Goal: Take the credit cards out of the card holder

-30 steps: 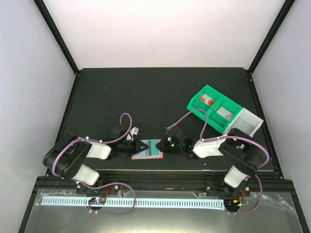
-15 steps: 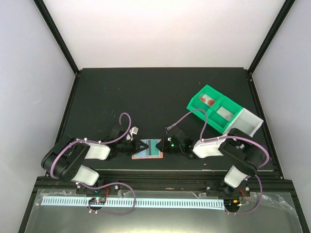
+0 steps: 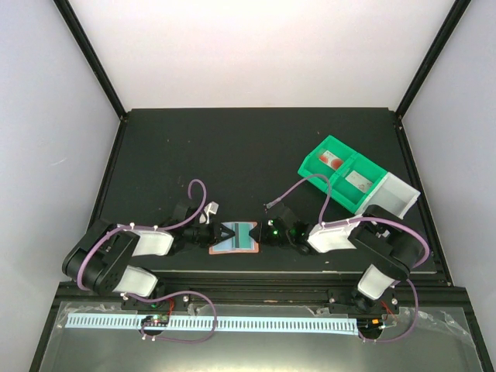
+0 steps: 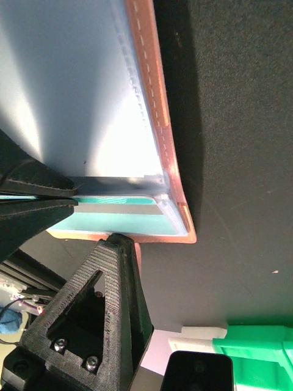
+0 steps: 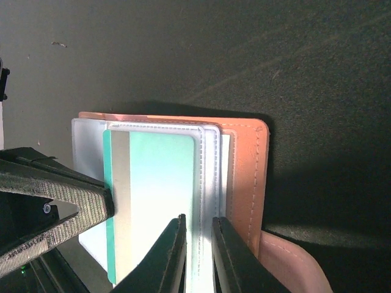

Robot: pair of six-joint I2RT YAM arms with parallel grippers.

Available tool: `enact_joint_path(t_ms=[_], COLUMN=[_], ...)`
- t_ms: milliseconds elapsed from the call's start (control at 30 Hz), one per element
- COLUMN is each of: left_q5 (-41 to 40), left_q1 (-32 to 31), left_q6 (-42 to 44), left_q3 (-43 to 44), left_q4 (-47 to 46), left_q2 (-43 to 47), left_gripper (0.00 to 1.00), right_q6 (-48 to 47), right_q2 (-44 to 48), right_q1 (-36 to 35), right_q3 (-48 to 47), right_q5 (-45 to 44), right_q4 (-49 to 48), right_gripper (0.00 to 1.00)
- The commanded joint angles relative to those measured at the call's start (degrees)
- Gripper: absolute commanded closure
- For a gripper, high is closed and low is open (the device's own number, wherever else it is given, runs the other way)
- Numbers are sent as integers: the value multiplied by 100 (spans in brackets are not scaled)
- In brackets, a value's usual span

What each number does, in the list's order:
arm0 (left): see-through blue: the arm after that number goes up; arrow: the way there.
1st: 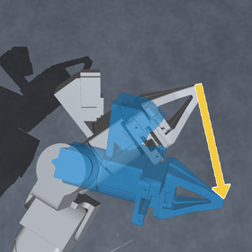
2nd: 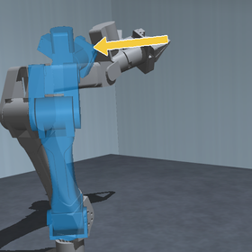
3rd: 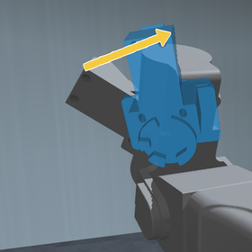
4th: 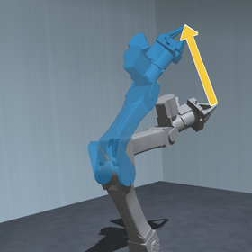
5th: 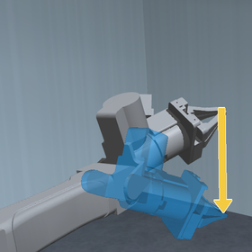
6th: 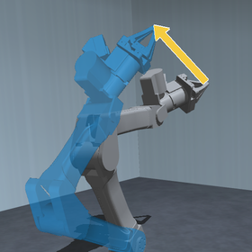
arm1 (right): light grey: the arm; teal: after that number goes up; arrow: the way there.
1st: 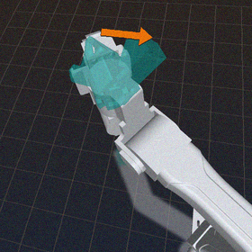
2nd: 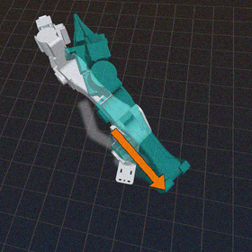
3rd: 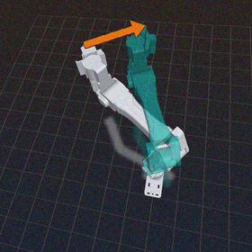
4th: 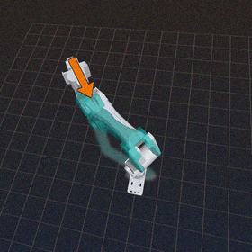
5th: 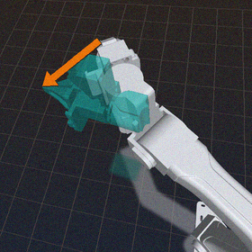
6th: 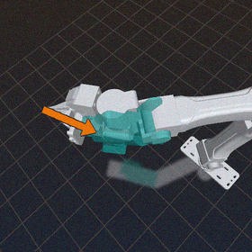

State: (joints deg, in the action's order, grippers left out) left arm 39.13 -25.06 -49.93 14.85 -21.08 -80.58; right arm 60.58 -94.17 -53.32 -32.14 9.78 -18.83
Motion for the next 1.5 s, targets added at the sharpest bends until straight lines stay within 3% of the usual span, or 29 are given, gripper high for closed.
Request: enact_joint_path(t_ms=[0, 300, 1467], left_q5=[106, 191, 88], left_q1=[89, 106, 334], left_q6=[159, 165, 361], left_q3=[34, 53, 79], left_q4=[2, -59, 487], left_q2=[49, -148, 13], left_gripper=[98, 95, 98], right_q6=[-2, -10, -40], right_q2=[-80, -113, -36], right_q1=[11, 7, 6], right_q3=[146, 120, 114], right_q5=[-195, -160, -215], right_q4=[488, 457, 574], right_gripper=[84, 84, 85])
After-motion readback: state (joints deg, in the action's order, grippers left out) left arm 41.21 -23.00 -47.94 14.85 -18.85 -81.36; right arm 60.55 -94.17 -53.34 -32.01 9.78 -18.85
